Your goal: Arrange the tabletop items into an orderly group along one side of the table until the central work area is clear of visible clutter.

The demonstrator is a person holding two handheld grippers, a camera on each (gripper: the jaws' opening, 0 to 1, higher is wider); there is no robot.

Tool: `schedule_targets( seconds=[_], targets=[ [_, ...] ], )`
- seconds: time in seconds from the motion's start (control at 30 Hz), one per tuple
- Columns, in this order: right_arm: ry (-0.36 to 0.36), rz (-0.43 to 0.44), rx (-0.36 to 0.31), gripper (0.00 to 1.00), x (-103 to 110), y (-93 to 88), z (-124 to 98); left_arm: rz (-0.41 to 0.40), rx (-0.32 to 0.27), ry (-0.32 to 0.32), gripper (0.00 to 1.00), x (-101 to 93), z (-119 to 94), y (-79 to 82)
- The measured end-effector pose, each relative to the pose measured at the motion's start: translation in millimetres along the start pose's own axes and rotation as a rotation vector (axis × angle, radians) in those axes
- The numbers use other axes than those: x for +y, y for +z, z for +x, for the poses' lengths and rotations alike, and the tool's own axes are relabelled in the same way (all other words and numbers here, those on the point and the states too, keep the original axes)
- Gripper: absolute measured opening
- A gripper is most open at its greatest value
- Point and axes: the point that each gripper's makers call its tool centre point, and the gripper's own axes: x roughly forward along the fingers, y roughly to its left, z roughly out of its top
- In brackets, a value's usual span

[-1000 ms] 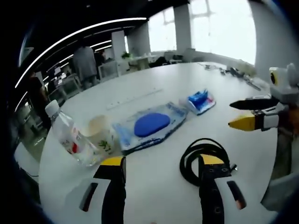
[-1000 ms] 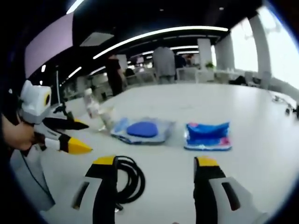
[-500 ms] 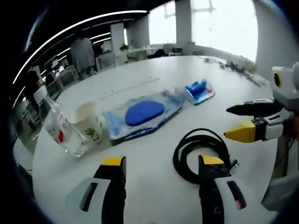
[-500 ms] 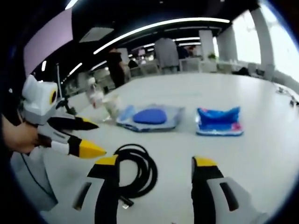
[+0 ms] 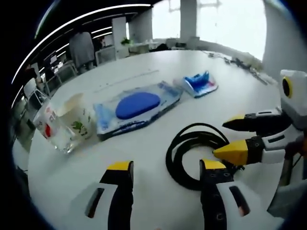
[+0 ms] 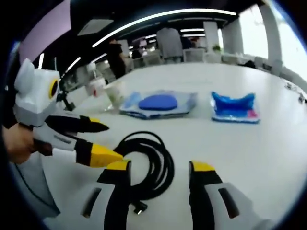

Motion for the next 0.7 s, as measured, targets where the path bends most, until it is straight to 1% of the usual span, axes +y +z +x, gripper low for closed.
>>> schedule_targets(
  seconds=[0.07,0.1,0.13,0.17,0.2,0.23,0.33,0.43,0.5,0.53,0.57,0.6,0.63,0.67,0.7],
  targets=[
    [0.005,0.014,0.023,0.35,2,-2.4,2,0.001,0.014,-0.003,0.51,-0.9,2,-4.3],
    [0.012,0.021,0.034,0.31,4,-3.7,3,-0.017,0.019,-0.004,0.50,-1.0,2,-6.0],
    [0.010,0.013,0.046,0.25,4,-6.0,4,-0.032,0.018,-0.005,0.50,-1.6,2,-6.2],
    [-0.001,-0.026,0.087,0.22,2,-13.7,4,-0.036,0.017,-0.007,0.48,-2.0,3,-6.0],
    [-0.020,-0.060,0.059,0.20,1,-10.5,4,-0.034,0.017,-0.008,0.48,-2.8,4,-6.1],
    [-0.019,-0.053,0.058,0.19,3,-11.7,4,-0.032,0.018,-0.011,0.47,-4.0,4,-6.1],
    [-0.032,-0.026,0.054,0.18,0,-10.1,5,-0.039,0.028,-0.022,0.43,-7.6,6,-8.3],
    [-0.039,-0.043,0.062,0.15,-1,-9.9,6,-0.040,0.053,-0.032,0.37,-11.7,11,-14.7],
    [-0.043,-0.050,0.072,0.14,-1,-9.8,7,-0.007,0.030,-0.027,0.33,-16.0,10,-9.8],
    [-0.021,-0.059,0.080,0.09,3,-10.2,7,-0.009,0.028,-0.030,0.30,-17.5,9,-8.5],
    [-0.024,-0.034,0.087,0.05,5,-11.0,7,-0.009,0.024,-0.033,0.27,-17.9,11,-6.6],
    [-0.030,0.019,0.096,0.05,8,-12.8,8,-0.012,0.022,-0.038,0.25,-19.3,11,-5.4],
    [-0.027,-0.006,0.095,0.04,5,-12.0,8,0.013,0.028,-0.001,0.21,-12.9,12,-5.7],
    [-0.025,0.034,0.090,0.04,6,-12.0,8,0.011,0.029,0.007,0.18,-10.9,12,-5.9],
    [-0.020,0.091,0.086,0.03,6,-12.0,8,-0.021,0.029,0.009,0.16,-8.0,12,-5.9]
  ],
)
